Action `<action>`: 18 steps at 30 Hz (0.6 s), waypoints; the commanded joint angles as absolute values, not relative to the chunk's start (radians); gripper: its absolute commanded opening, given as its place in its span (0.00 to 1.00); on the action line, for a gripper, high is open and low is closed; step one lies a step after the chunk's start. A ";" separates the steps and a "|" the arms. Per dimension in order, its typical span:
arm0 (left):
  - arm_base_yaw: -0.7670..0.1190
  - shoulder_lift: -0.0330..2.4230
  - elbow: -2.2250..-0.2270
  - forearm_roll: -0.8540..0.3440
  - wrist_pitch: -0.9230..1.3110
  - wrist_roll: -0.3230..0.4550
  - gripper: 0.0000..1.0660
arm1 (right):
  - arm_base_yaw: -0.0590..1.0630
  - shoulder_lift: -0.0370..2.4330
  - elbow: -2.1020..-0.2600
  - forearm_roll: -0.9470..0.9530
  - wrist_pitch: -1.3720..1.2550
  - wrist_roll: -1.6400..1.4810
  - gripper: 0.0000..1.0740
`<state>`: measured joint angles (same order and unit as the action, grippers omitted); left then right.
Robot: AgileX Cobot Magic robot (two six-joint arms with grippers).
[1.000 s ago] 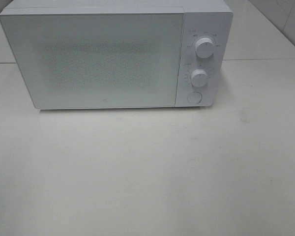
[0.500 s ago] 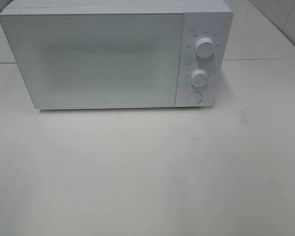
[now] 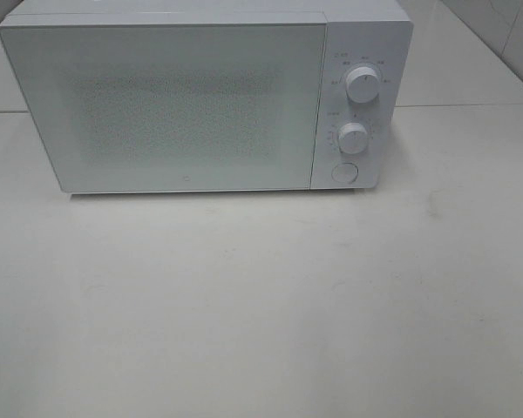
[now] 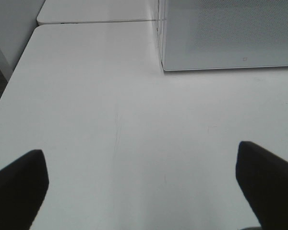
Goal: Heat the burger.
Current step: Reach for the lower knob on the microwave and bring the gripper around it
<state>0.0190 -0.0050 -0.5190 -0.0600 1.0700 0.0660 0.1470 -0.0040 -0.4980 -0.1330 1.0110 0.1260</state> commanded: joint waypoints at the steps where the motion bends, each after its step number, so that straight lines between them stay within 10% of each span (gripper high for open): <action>1: 0.021 -0.027 -0.516 -0.066 1.069 0.065 0.94 | 0.141 -0.030 -0.496 -0.134 0.998 0.112 0.71; 18: 0.021 -0.027 -0.516 -0.066 1.069 0.065 0.94 | 0.141 -0.030 -0.496 -0.134 0.998 0.112 0.71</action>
